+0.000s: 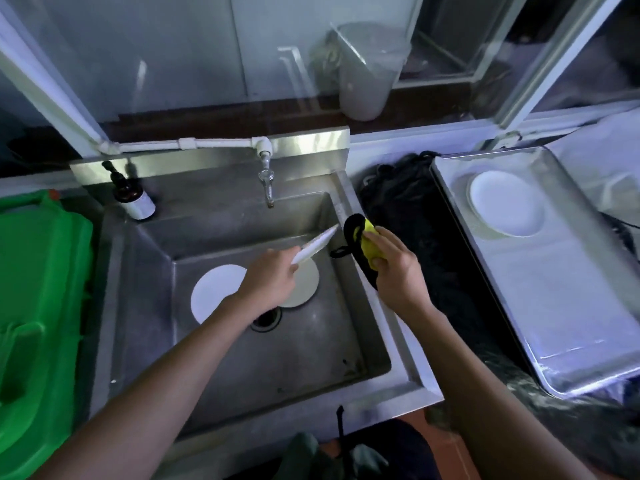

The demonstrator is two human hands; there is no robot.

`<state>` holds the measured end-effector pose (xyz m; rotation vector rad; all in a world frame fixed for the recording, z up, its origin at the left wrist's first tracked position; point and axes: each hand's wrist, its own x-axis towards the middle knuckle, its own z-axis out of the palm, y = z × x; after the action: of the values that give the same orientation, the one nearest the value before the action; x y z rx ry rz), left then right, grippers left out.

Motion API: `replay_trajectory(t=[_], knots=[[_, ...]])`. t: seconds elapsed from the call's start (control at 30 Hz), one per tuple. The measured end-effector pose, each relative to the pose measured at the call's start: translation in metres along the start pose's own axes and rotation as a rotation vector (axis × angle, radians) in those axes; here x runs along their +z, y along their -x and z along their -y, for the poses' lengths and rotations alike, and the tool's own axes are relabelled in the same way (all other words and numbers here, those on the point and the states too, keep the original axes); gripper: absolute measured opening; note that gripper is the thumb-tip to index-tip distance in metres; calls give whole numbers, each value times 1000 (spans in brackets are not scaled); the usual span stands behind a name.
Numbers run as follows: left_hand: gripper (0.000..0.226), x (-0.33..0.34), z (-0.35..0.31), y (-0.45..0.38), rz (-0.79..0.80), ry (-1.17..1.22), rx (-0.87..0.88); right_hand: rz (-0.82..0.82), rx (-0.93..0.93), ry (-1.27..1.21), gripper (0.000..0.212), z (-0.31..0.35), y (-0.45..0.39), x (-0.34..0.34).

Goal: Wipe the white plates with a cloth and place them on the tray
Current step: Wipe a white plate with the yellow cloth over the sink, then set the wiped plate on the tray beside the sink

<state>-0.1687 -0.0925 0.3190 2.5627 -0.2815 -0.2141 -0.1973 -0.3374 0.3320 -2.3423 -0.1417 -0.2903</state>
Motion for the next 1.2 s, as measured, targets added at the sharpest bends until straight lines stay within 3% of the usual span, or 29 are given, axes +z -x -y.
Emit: replay_trajectory(t=[0.07, 0.23, 0.43, 0.7, 1.2], knots=[[13, 2, -20, -11, -36, -108, 92, -33, 42, 14, 57, -16, 2, -15], [53, 13, -71, -47, -96, -248, 304, -110, 165, -4, 67, -63, 4, -59], [56, 41, -160, -100, -142, -353, 537, -200, 302, 11, 68, -129, 13, -130], [61, 111, -289, -153, -141, -403, 717, -231, 410, 17, 63, -212, 36, -215], [53, 219, -384, -211, -7, -509, 665, -237, 495, -29, 61, -300, 58, -278]])
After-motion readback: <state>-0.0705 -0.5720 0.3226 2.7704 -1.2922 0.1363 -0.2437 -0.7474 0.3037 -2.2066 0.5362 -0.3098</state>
